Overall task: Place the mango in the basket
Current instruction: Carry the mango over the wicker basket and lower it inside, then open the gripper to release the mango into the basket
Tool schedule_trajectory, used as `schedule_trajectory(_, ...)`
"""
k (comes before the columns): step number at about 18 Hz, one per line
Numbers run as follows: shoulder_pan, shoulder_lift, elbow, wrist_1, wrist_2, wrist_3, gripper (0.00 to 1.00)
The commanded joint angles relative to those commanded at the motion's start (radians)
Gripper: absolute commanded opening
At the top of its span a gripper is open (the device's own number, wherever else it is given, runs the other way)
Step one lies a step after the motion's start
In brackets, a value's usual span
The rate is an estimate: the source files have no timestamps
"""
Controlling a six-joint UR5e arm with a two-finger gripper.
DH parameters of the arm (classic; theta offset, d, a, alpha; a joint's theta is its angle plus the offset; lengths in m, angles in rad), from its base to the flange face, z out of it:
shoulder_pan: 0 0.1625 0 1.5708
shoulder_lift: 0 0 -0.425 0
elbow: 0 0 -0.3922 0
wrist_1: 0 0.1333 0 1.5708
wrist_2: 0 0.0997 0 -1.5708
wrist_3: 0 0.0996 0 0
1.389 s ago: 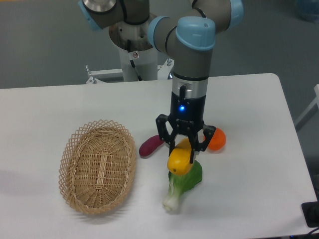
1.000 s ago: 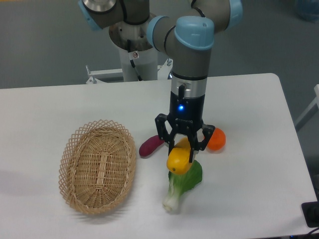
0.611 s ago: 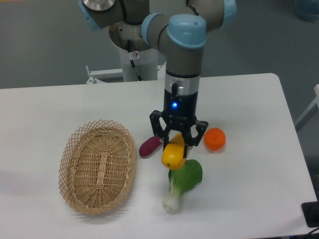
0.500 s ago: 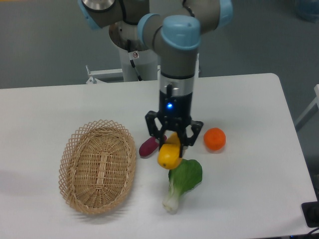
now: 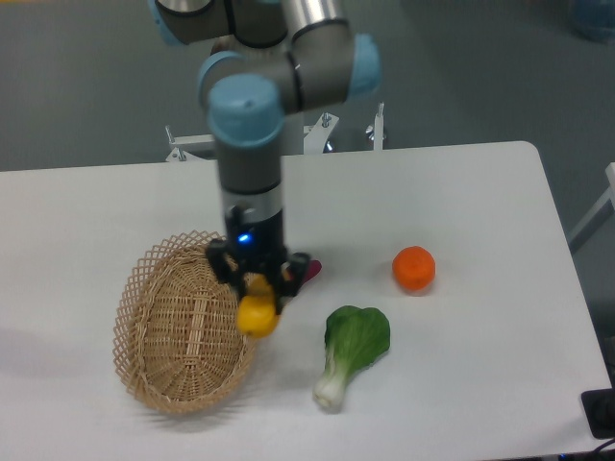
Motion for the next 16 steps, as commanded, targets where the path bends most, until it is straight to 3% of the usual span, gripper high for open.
schedule_trajectory(8,-0.072,-0.077,-0.032,0.009,0.018,0.011,0.53)
schedule_trajectory(11,-0.081,-0.077,-0.031,0.011,0.025,0.012,0.57)
schedule_trajectory(14,-0.081,-0.072,-0.026,0.012,0.031,0.012,0.7)
schedule_trajectory(16,-0.081,-0.072,-0.025,0.012,0.034,0.012,0.87)
